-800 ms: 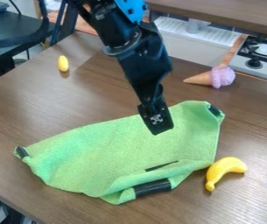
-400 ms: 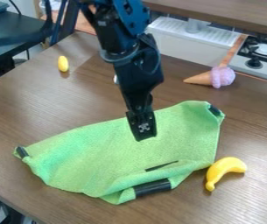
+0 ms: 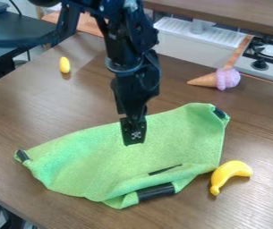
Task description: Move the cloth to the center of the table
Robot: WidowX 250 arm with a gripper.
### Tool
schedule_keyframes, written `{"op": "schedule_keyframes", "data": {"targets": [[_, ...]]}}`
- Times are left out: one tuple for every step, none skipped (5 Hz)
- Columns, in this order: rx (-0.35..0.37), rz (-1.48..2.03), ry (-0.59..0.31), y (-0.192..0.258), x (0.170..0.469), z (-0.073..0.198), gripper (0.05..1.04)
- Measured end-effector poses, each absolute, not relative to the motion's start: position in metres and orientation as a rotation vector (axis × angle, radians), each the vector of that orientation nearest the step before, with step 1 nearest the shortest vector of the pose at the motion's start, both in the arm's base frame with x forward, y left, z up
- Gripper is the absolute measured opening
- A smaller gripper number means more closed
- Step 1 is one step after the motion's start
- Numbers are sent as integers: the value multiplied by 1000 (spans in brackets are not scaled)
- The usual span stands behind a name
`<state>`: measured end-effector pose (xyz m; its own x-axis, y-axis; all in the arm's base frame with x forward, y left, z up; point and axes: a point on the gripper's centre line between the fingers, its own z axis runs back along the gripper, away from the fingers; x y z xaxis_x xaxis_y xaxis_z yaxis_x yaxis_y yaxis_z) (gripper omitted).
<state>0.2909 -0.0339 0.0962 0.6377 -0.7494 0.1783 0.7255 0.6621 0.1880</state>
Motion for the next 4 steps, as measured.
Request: {"op": "schedule_keyframes", "data": {"targets": [[92, -868, -258, -34, 290, 83, 1001], [88, -874, -248, -28, 290, 69, 1001], [84, -868, -233, -20, 292, 58, 1001], [66, -861, -196, -13, 293, 42, 1001]]}}
